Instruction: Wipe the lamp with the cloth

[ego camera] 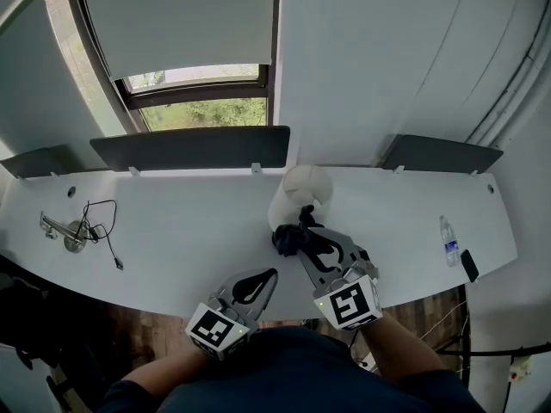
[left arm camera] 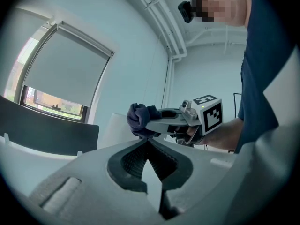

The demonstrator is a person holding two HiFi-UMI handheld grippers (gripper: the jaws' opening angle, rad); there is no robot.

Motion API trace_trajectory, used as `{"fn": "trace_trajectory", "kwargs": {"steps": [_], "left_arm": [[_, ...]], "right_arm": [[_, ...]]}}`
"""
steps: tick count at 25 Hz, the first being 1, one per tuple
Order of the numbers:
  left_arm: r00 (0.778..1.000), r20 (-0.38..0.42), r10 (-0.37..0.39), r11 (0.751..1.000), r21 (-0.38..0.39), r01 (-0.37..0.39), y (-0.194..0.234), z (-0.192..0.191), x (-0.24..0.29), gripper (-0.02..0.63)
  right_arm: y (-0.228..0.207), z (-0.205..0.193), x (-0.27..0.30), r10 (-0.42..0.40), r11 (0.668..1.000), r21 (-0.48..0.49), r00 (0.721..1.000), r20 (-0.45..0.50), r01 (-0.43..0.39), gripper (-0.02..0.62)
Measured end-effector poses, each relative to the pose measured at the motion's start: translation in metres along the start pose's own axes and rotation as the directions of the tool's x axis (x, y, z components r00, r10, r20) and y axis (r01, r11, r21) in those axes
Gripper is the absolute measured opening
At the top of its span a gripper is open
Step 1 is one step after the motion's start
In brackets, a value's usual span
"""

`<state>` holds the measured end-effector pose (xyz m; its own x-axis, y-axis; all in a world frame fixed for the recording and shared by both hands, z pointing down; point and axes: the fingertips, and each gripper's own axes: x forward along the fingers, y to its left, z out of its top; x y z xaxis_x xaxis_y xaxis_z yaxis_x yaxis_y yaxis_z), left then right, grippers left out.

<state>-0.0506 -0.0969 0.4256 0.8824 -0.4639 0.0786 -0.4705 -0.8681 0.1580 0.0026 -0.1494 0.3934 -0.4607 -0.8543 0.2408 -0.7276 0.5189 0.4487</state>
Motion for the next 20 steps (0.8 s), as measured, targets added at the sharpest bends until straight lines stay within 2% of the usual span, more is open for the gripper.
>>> {"fn": "trace_trajectory", "kwargs": {"steps": [6,11,14,20], "left_arm": [[1.000,0.001,0.024,1.000,-0.003,-0.024,0.003,0.004,0.006,0.006],[0.998,-0.004,0.062,0.998,-0.022,-0.062,0.012,0.000,0.008,0.006],[0.997,-0.016,0.076,0.997,-0.015,-0.076,0.016,-0.004,0.009,0.006],[0.994,-0.031,0.106,0.993,-0.048,-0.107,0.020,-0.011,0.012,0.006]], "right_arm": [[-0.019,0.002,0.012,-0.015,0.993,-0.117,1.000,-0.007,0.014,0.101],[-0.008,-0.009,0.027,0.015,0.976,-0.215,1.000,-0.016,-0.018,0.101],[0.000,-0.016,0.032,0.045,0.972,-0.231,0.999,-0.024,-0.049,0.101],[0.019,-0.045,0.041,0.116,0.962,-0.239,0.991,-0.071,-0.130,0.101]]}}
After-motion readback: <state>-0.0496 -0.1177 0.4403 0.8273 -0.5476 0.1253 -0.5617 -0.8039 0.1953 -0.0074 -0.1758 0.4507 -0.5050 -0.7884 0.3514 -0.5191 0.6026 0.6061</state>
